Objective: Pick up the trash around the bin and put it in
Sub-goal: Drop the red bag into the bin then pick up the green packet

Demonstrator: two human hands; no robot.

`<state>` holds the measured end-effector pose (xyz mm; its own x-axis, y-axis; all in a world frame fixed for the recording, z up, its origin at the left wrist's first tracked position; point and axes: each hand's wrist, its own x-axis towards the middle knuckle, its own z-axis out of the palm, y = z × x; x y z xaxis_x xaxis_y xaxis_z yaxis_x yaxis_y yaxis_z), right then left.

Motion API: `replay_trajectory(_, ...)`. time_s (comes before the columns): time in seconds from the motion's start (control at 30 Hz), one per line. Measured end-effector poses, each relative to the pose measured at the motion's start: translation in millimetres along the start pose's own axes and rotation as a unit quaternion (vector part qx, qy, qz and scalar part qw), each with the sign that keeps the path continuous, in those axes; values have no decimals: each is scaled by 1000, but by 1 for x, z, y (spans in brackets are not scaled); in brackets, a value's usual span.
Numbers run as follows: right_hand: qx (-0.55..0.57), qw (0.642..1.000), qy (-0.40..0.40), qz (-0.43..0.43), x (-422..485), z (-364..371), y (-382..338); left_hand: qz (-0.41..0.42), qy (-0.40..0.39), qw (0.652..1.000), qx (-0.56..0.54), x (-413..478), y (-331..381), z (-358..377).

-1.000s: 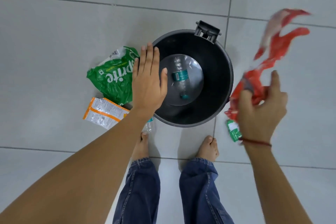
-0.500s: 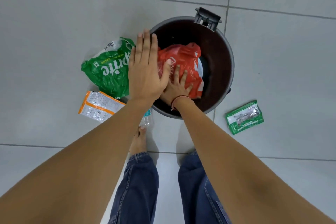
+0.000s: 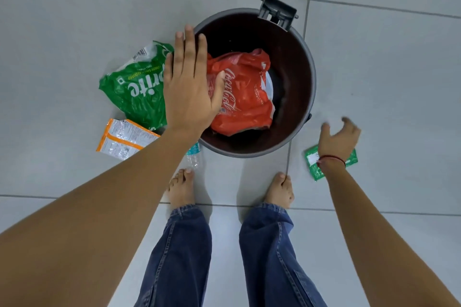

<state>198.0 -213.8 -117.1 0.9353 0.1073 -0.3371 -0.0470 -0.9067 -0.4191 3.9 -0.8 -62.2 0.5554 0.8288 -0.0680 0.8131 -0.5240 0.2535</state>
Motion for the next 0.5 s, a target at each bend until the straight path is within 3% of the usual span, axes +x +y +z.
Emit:
replay_trajectory(0.07, -84, 968, -101, 215, 12, 13, 43, 1, 11, 1000, -1, 0, -1, 1)
replay_trajectory(0.1, -73, 942, -137, 296, 15, 21, 56, 2, 18, 1000, -3, -1, -1, 2)
replay_trajectory(0.17, -3, 913, -177, 367, 17, 39, 66, 5, 29, 1000, -9, 0, -1, 4)
replay_trajectory(0.23, -25, 927, -183, 327, 12, 57, 64, 8, 35, 999, -15, 0, -1, 5)
replay_trajectory(0.3, -140, 957, -153, 204, 2, 67, 54, 8, 37, 999, -15, 1, -2, 5)
replay_trajectory(0.37, -184, 969, -134, 94, -10, 65, 39, 7, 31, 999, -8, 0, -2, 5)
replay_trajectory(0.5, -109, 992, -56, 33, -20, 25, -20, 3, -5, 1000, 12, 0, 0, -1)
